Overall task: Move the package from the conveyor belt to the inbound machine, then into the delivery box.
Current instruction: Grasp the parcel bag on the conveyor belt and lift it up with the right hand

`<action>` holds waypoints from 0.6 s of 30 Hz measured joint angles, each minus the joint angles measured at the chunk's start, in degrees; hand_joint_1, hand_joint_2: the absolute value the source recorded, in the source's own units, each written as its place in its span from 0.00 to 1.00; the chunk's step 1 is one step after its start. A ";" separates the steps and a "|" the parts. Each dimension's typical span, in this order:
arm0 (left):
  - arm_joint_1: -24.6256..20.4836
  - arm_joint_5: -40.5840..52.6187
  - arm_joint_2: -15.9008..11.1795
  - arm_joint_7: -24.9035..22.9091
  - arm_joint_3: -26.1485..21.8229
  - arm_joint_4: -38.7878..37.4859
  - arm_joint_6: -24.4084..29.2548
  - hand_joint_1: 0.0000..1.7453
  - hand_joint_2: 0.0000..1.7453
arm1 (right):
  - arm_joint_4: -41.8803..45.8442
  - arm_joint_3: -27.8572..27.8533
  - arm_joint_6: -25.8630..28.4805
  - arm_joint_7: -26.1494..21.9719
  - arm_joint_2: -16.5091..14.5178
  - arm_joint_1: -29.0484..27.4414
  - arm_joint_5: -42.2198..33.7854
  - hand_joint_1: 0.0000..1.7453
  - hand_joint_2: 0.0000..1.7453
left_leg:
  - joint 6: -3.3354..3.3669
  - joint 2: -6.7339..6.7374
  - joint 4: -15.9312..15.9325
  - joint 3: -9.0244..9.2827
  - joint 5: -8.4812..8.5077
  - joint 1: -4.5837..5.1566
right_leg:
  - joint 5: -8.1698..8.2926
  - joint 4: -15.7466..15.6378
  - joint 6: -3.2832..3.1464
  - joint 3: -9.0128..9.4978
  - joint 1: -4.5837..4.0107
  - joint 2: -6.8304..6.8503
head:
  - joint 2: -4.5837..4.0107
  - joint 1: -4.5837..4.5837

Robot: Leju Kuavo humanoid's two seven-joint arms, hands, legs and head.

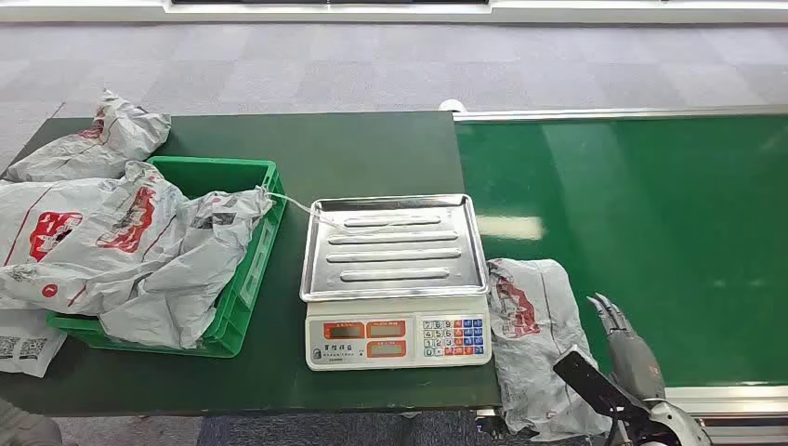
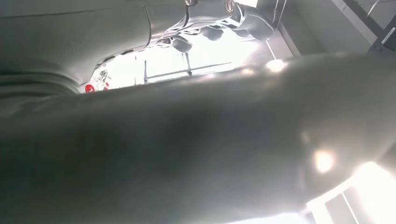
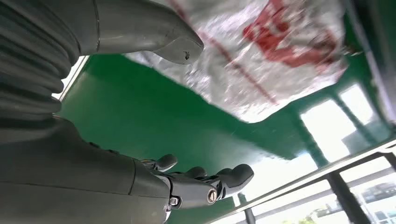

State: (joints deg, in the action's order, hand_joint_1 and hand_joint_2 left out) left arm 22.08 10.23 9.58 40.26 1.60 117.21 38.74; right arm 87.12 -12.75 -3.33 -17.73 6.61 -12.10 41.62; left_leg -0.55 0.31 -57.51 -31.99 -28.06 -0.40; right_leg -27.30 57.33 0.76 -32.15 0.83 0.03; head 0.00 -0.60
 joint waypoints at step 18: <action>-5.16 1.58 1.22 -3.37 0.43 -3.33 -6.17 0.00 0.00 | -22.47 15.66 6.34 14.95 -5.99 8.22 9.12 0.00 1.00 | -0.09 0.09 0.00 0.49 0.11 -0.02 | 0.07 0.01 -0.03 0.07 -0.04 -0.08 | 0.00 0.00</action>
State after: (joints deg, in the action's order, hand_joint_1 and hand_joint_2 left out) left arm 16.92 11.81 10.81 36.89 2.02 113.88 32.57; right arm 64.65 2.91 3.00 -2.78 0.62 -3.88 50.75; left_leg -0.64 0.40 -57.51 -31.49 -27.95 -0.42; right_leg -27.23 57.34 0.73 -32.08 0.79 -0.05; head 0.00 -0.60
